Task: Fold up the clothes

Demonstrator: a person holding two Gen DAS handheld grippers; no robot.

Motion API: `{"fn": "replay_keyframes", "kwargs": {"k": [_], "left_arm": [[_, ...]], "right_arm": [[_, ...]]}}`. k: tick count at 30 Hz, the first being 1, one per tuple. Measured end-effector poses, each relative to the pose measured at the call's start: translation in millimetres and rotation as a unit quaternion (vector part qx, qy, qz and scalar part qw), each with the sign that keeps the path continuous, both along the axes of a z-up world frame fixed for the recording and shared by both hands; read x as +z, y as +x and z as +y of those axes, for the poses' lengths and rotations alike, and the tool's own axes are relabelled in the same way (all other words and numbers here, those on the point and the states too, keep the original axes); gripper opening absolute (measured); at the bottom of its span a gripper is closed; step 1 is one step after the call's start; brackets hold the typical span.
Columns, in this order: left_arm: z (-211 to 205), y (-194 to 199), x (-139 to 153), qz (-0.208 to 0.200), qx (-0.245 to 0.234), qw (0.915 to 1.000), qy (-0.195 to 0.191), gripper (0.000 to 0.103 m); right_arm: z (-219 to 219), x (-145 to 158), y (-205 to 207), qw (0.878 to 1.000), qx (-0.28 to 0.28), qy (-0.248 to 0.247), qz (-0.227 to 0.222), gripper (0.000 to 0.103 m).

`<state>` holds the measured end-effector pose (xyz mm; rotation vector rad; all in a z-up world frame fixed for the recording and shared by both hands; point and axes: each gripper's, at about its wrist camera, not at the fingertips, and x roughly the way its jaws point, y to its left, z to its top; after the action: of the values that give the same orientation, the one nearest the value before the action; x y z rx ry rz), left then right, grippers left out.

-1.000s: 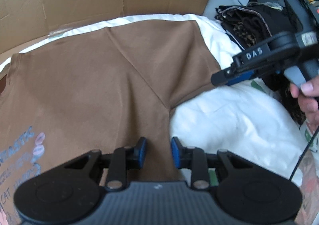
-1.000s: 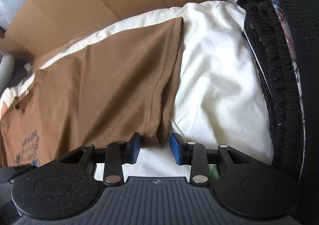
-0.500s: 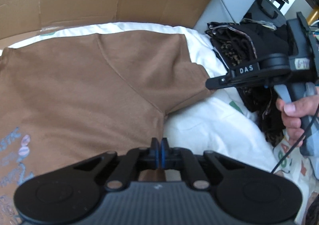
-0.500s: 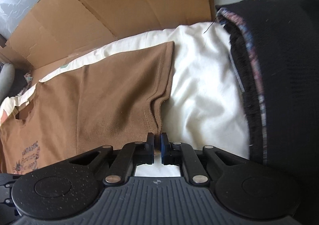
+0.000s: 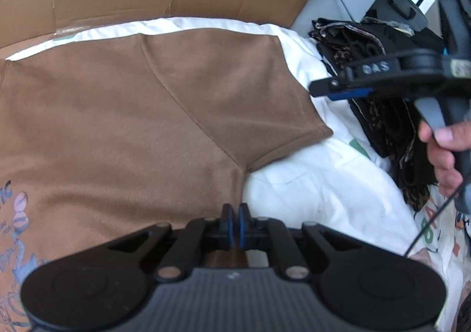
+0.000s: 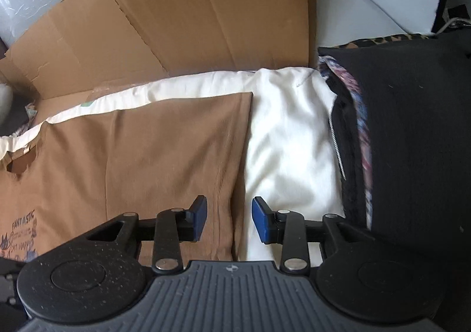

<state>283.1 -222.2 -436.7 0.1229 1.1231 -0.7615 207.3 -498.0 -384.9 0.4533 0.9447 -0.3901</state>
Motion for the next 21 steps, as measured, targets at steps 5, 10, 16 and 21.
{"fn": "replay_keyframes", "kwargs": {"k": [5, 10, 16, 21], "left_arm": [[1, 0, 4, 0.002, 0.002, 1.0, -0.008, 0.007], [3, -1, 7, 0.004, 0.006, 0.9998, -0.018, 0.009], [7, 1, 18, 0.001, 0.014, 0.9991, -0.04, 0.012], [13, 5, 31, -0.016, 0.03, 0.998, -0.053, 0.022]], "right_arm": [[-4, -17, 16, 1.0, 0.006, 0.016, 0.002, 0.034], [-8, -20, 19, 1.0, 0.002, -0.013, 0.017, 0.0], [-14, -18, 11, 1.0, -0.019, -0.011, 0.007, 0.001], [-12, -15, 15, 1.0, -0.019, 0.011, -0.019, 0.036]]}}
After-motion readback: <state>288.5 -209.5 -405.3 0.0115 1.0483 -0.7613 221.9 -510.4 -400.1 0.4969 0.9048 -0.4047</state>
